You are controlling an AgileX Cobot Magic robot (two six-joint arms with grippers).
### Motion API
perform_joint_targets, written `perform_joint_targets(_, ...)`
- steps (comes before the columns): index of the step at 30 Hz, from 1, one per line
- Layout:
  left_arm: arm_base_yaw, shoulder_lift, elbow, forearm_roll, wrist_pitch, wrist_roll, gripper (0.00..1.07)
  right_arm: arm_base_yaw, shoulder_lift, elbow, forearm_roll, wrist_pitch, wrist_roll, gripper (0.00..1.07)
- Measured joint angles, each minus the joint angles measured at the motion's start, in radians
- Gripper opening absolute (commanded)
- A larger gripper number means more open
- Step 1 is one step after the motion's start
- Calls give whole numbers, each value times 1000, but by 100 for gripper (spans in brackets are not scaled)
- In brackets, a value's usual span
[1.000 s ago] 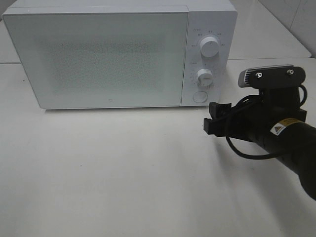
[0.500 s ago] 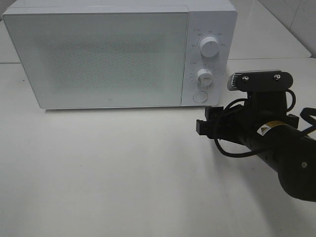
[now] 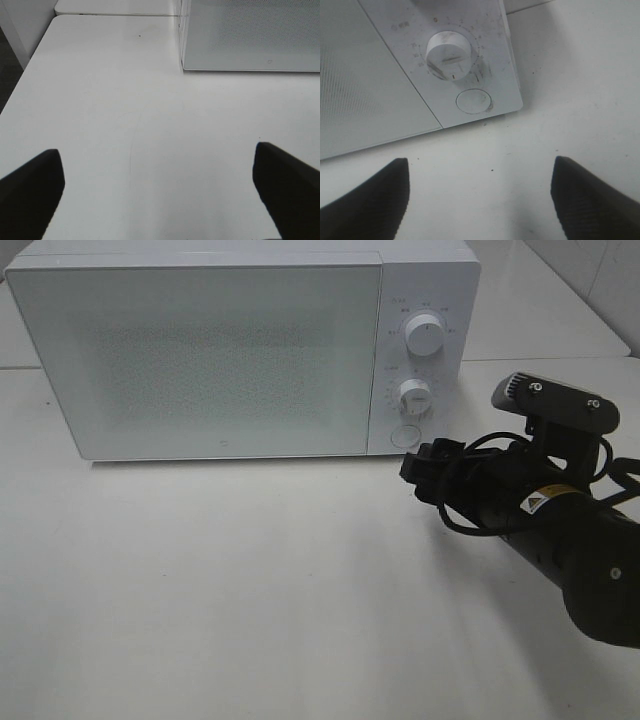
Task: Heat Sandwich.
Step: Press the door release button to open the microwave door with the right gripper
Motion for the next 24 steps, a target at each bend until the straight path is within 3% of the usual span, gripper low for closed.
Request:
perform_joint_targets(7, 0, 0, 0, 0, 0, 0, 97, 0, 0, 0, 0, 0, 397, 71)
perform_joint_targets(11, 0, 0, 0, 0, 0, 0, 97, 0, 0, 0, 0, 0, 748, 60)
perform_joint_targets(13, 0, 0, 0, 0, 0, 0, 97, 0, 0, 0, 0, 0, 806, 57)
perform_joint_targets(17, 0, 0, 0, 0, 0, 0, 97, 0, 0, 0, 0, 0, 1086, 37)
perform_joint_targets(18, 0, 0, 0, 0, 0, 0, 97, 0, 0, 0, 0, 0, 1086, 37)
perform_joint_targets(21, 0, 0, 0, 0, 0, 0, 97, 0, 0, 0, 0, 0, 1192, 18)
perform_joint_targets(24, 0, 0, 0, 0, 0, 0, 97, 0, 0, 0, 0, 0, 1210, 9)
